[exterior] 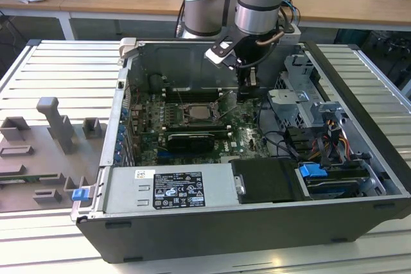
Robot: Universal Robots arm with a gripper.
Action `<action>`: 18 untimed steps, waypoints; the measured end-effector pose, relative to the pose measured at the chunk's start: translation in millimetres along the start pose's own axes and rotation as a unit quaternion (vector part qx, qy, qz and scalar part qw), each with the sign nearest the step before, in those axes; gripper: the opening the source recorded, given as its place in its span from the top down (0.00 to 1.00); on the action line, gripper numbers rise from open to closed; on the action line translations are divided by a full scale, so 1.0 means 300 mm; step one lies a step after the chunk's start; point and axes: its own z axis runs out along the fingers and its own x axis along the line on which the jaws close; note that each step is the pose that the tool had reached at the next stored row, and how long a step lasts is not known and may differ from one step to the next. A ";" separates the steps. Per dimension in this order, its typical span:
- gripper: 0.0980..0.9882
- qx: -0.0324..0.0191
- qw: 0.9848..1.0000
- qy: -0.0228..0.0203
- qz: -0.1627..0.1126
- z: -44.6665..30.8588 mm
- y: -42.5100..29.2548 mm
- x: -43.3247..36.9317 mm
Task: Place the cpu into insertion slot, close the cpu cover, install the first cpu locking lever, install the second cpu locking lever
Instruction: 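Close the cpu cover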
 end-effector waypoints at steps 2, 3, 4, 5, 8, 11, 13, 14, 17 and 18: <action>0.99 0.000 1.000 0.000 0.000 -0.001 -0.015 0.000; 0.99 0.000 1.000 0.000 0.000 -0.001 -0.022 0.000; 0.99 0.000 1.000 0.000 0.000 -0.001 -0.027 0.000; 0.99 0.000 1.000 0.000 0.000 -0.001 -0.030 -0.001; 0.99 0.000 1.000 0.000 0.000 -0.002 -0.034 -0.001; 0.99 0.000 1.000 0.000 0.000 -0.002 -0.037 -0.001; 0.99 0.000 1.000 0.000 0.000 -0.002 -0.041 0.000; 0.99 0.000 1.000 0.000 0.000 -0.002 -0.043 -0.001; 0.99 0.000 1.000 0.000 0.000 -0.003 -0.061 -0.001; 0.99 0.000 1.000 0.000 0.000 -0.003 -0.067 -0.001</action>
